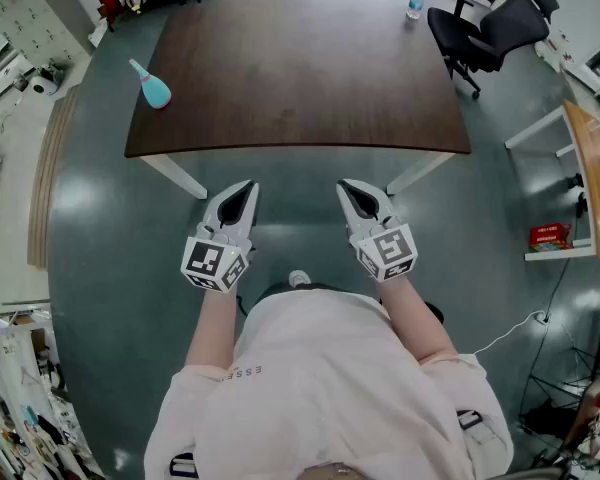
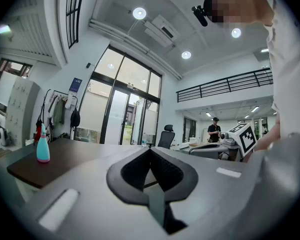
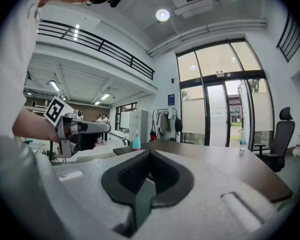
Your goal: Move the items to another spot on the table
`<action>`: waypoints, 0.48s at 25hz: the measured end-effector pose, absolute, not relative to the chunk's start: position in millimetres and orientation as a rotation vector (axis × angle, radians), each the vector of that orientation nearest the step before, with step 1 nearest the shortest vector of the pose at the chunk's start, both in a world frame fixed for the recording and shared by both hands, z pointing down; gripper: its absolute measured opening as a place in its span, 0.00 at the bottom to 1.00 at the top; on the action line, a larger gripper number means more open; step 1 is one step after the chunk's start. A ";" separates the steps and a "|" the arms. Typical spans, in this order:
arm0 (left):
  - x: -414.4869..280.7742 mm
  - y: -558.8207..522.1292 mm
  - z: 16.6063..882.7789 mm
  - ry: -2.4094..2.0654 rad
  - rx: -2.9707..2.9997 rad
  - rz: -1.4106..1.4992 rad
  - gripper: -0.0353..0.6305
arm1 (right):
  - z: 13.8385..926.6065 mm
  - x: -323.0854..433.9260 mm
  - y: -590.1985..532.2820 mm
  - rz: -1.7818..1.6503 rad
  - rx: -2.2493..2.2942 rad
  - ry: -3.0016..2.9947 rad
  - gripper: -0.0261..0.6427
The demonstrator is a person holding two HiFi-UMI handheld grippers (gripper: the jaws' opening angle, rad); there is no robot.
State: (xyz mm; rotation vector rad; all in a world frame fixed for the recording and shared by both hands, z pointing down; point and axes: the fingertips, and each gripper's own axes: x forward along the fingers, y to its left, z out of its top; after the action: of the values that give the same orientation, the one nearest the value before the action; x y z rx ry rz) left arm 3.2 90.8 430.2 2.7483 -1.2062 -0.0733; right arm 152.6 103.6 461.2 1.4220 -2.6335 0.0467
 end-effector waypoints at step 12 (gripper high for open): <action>7.6 84.5 433.6 -1.221 2.754 -0.042 0.08 | 464.9 159.4 92.8 0.099 1.468 -2.638 0.03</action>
State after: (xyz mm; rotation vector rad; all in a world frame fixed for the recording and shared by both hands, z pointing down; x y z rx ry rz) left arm 7.6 84.5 433.6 2.7539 -1.2214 -0.0419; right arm 159.4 92.8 464.9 1.4676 -2.6378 0.0989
